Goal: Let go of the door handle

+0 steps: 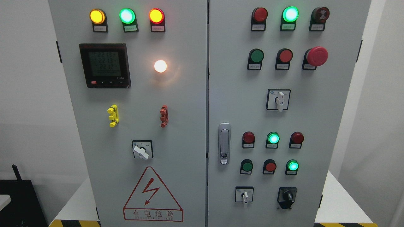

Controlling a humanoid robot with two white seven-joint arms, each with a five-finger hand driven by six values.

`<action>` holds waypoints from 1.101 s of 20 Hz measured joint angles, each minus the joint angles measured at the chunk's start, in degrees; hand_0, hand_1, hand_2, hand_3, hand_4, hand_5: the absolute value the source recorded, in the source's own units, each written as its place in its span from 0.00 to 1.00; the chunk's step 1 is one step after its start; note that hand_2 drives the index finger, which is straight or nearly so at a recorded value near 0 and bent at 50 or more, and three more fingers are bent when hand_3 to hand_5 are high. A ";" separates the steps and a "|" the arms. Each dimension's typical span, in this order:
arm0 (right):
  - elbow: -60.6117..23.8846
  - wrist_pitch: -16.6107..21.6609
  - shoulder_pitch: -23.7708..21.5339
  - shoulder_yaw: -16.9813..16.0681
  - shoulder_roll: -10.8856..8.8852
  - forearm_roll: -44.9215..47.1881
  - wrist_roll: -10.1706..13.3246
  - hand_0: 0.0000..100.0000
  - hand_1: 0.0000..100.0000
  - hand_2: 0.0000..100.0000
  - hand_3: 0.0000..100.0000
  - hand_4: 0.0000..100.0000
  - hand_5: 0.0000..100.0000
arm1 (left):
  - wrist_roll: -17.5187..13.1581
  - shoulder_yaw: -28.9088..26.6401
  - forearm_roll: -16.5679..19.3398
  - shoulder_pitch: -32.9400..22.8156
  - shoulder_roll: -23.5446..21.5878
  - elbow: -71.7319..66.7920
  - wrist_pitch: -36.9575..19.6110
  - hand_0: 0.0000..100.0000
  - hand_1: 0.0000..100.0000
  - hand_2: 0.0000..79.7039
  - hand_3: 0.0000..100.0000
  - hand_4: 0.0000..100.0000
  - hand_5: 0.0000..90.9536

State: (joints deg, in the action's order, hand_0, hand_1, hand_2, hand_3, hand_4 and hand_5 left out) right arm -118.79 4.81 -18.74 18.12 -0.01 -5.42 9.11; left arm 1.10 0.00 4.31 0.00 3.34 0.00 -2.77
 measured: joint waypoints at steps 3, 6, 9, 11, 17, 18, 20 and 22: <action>0.00 0.03 0.05 -0.08 0.00 -0.76 0.00 0.46 0.00 0.00 0.08 0.09 0.11 | 0.00 0.00 0.00 0.00 0.00 0.00 0.00 0.12 0.39 0.00 0.00 0.00 0.00; 0.04 0.42 0.07 -0.17 0.00 -1.63 0.00 0.46 0.00 0.00 0.10 0.11 0.12 | 0.00 0.00 0.00 0.00 0.00 0.00 0.00 0.12 0.39 0.00 0.00 0.00 0.00; 0.29 2.04 0.08 -0.26 0.01 -3.22 0.00 0.46 0.00 0.00 0.14 0.16 0.16 | 0.00 0.00 0.00 0.00 0.00 0.00 0.00 0.12 0.39 0.00 0.00 0.00 0.00; 0.54 3.06 0.09 -0.34 0.01 -4.72 0.00 0.46 0.00 0.00 0.16 0.20 0.21 | 0.00 0.00 0.00 0.00 0.00 0.00 0.00 0.12 0.39 0.00 0.00 0.00 0.00; 1.36 4.31 0.39 -0.51 0.15 -10.16 0.95 0.46 0.00 0.00 0.32 0.35 0.34 | -0.01 0.00 0.00 0.00 0.00 0.00 0.00 0.12 0.39 0.00 0.00 0.00 0.00; 1.50 4.46 0.44 -0.52 0.35 -11.39 1.35 0.46 0.00 0.00 0.34 0.36 0.36 | -0.02 0.00 0.00 0.00 0.00 0.00 0.00 0.12 0.39 0.00 0.00 0.00 0.00; 1.83 5.05 0.52 -0.56 0.84 -13.84 2.49 0.46 0.00 0.00 0.41 0.42 0.45 | -0.21 0.00 0.00 0.00 0.00 0.00 0.00 0.12 0.39 0.00 0.00 0.00 0.00; 2.16 5.38 0.59 -0.61 1.35 -15.92 3.31 0.45 0.00 0.00 0.47 0.45 0.50 | -0.30 0.00 0.00 0.00 0.00 0.00 0.00 0.12 0.39 0.00 0.00 0.00 0.00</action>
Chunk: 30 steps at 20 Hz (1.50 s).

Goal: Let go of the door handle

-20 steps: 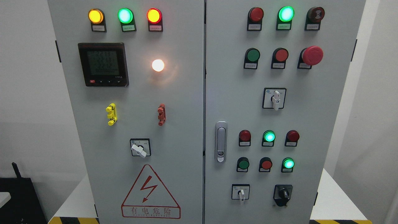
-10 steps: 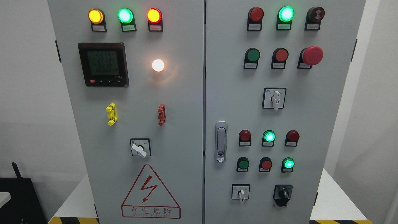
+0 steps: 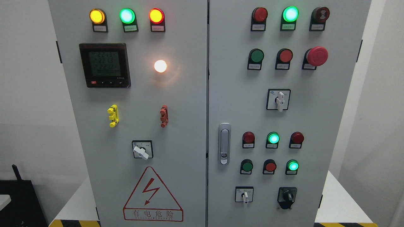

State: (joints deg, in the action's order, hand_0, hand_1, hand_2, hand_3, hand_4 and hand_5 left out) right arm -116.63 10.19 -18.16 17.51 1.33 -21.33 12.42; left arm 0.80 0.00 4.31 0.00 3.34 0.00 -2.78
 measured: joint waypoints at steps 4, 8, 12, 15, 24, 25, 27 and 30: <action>0.57 0.26 0.09 -0.05 0.83 -3.52 0.69 0.46 0.00 0.00 0.53 0.50 0.57 | 0.18 0.00 0.00 0.00 0.00 0.00 0.00 0.12 0.39 0.00 0.00 0.00 0.00; 1.11 0.35 0.68 -0.09 1.40 -6.02 0.84 0.47 0.05 0.00 0.59 0.55 0.63 | 0.29 0.00 0.00 0.00 0.00 0.00 0.00 0.12 0.39 0.00 0.00 0.00 0.00; 1.57 0.37 1.70 -0.11 1.81 -9.46 1.59 0.46 0.13 0.00 0.62 0.57 0.65 | 0.31 0.00 0.00 0.00 0.00 0.00 0.00 0.12 0.39 0.00 0.00 0.00 0.00; 2.03 0.37 2.35 -0.12 2.13 -12.72 2.94 0.44 0.18 0.00 0.63 0.56 0.64 | 0.31 0.00 0.00 0.00 0.00 0.00 0.00 0.12 0.39 0.00 0.00 0.00 0.00; 3.55 0.11 4.54 -0.20 2.94 -20.91 4.54 0.42 0.20 0.00 0.62 0.52 0.59 | 0.32 0.00 0.00 0.00 0.00 0.00 0.00 0.12 0.39 0.00 0.00 0.00 0.00; 3.76 0.05 4.86 -0.26 3.02 -21.82 4.81 0.42 0.20 0.00 0.62 0.52 0.59 | 0.31 0.00 0.00 0.00 0.00 0.00 0.00 0.12 0.39 0.00 0.00 0.00 0.00; 4.16 0.01 5.43 -0.46 3.16 -24.04 5.14 0.42 0.21 0.00 0.61 0.52 0.59 | 0.31 0.00 0.00 0.00 0.00 0.00 0.00 0.12 0.39 0.00 0.00 0.00 0.00; 4.65 -0.12 5.98 -0.81 3.33 -27.02 5.75 0.42 0.21 0.00 0.61 0.52 0.58 | 0.32 0.00 0.00 0.00 0.00 0.00 0.00 0.12 0.39 0.00 0.00 0.00 0.00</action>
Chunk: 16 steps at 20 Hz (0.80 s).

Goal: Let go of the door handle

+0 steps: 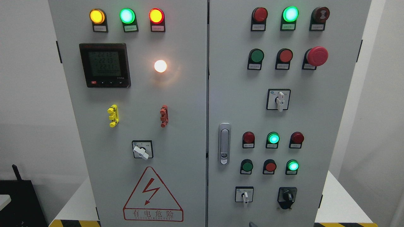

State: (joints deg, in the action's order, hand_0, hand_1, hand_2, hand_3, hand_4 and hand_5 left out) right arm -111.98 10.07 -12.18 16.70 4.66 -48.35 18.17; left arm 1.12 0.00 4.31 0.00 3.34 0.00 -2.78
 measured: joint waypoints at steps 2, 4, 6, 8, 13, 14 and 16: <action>0.24 -0.13 0.33 -0.27 0.15 -2.08 0.27 0.42 0.21 0.00 0.61 0.52 0.58 | 0.00 0.00 0.00 0.00 0.00 0.00 0.00 0.12 0.39 0.00 0.00 0.00 0.00; 0.45 -0.24 0.59 -0.53 0.41 -4.39 0.55 0.42 0.22 0.00 0.61 0.52 0.57 | 0.00 0.00 0.00 0.00 0.00 0.00 0.00 0.12 0.39 0.00 0.00 0.00 0.00; 0.66 -0.70 0.83 -0.86 0.68 -7.06 0.94 0.42 0.23 0.00 0.61 0.51 0.57 | 0.01 0.00 0.00 0.00 0.00 0.00 0.00 0.12 0.39 0.00 0.00 0.00 0.00; 0.89 -1.46 1.28 -1.12 0.93 -9.85 1.49 0.41 0.23 0.00 0.61 0.52 0.58 | 0.01 0.00 0.00 0.00 0.00 0.00 0.00 0.12 0.39 0.00 0.00 0.00 0.00; 1.71 -2.99 3.24 -1.82 1.41 -16.79 2.37 0.37 0.26 0.00 0.65 0.56 0.64 | 0.01 0.00 0.00 0.00 0.00 0.00 0.00 0.12 0.39 0.00 0.00 0.00 0.00; 1.88 -3.65 3.67 -1.95 1.46 -17.98 2.45 0.37 0.26 0.00 0.68 0.59 0.67 | 0.01 0.00 0.00 0.00 0.00 0.00 0.00 0.12 0.39 0.00 0.00 0.00 0.00; 2.19 -4.70 4.55 -2.18 1.59 -20.15 2.50 0.36 0.27 0.00 0.75 0.64 0.73 | 0.04 0.00 0.00 0.00 0.00 0.00 0.00 0.12 0.39 0.00 0.00 0.00 0.00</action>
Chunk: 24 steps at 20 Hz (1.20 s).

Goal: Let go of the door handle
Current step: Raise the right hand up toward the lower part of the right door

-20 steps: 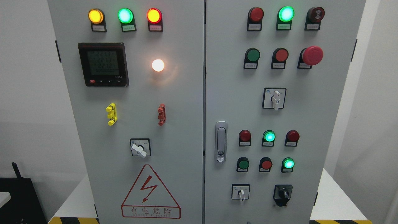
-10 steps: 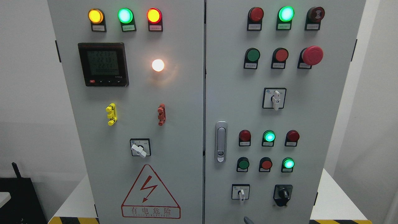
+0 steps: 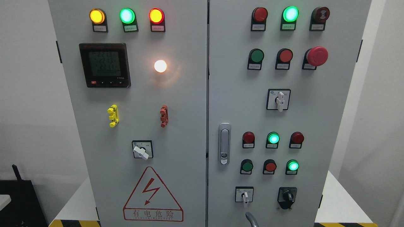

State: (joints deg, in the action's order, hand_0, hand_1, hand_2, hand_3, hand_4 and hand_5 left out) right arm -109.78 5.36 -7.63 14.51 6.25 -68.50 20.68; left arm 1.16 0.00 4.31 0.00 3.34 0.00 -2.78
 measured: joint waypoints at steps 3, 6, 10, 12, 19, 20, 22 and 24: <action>0.42 -0.69 1.13 -0.26 0.16 -2.73 0.05 0.35 0.27 0.00 0.81 0.71 0.84 | 0.01 0.00 0.00 0.00 0.00 0.00 0.00 0.12 0.39 0.00 0.00 0.00 0.00; 0.81 -0.90 2.33 -0.39 0.25 -5.46 0.15 0.33 0.27 0.00 0.86 0.77 0.91 | 0.01 0.00 0.00 0.00 0.00 0.00 0.00 0.12 0.39 0.00 0.00 0.00 0.00; 1.50 -0.93 4.43 -0.52 0.36 -8.06 0.24 0.32 0.27 0.00 0.89 0.80 0.95 | 0.01 0.00 0.00 0.00 0.00 0.00 0.00 0.12 0.39 0.00 0.00 0.00 0.00; 1.98 -0.96 5.35 -0.57 0.40 -9.27 0.25 0.32 0.27 0.00 0.91 0.81 0.96 | 0.01 0.00 0.00 0.00 0.00 0.00 0.00 0.12 0.39 0.00 0.00 0.00 0.00; 4.23 -1.98 9.42 -0.60 0.46 -12.44 0.54 0.31 0.27 0.00 0.93 0.83 0.97 | 0.02 0.00 0.00 0.00 0.00 0.00 0.00 0.12 0.39 0.00 0.00 0.00 0.00; 4.64 -2.03 10.08 -0.61 0.47 -12.84 0.38 0.31 0.27 0.00 0.93 0.83 0.97 | 0.02 0.00 0.00 0.00 0.00 0.00 0.00 0.12 0.39 0.00 0.00 0.00 0.00; 5.53 -2.15 11.45 -0.60 0.50 -13.38 0.11 0.31 0.27 0.00 0.93 0.83 0.97 | 0.02 0.00 0.00 0.00 0.00 0.00 0.00 0.12 0.39 0.00 0.00 0.00 0.00; 6.43 -2.18 12.70 -0.59 0.52 -13.77 -0.23 0.31 0.27 0.00 0.93 0.83 0.97 | 0.02 0.00 0.00 0.00 0.00 0.00 0.00 0.12 0.39 0.00 0.00 0.00 0.00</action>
State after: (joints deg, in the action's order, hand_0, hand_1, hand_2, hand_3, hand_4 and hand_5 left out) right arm -103.36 3.19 5.07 13.92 6.77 -82.27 20.45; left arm 1.19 0.00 4.31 0.00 3.34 0.00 -2.77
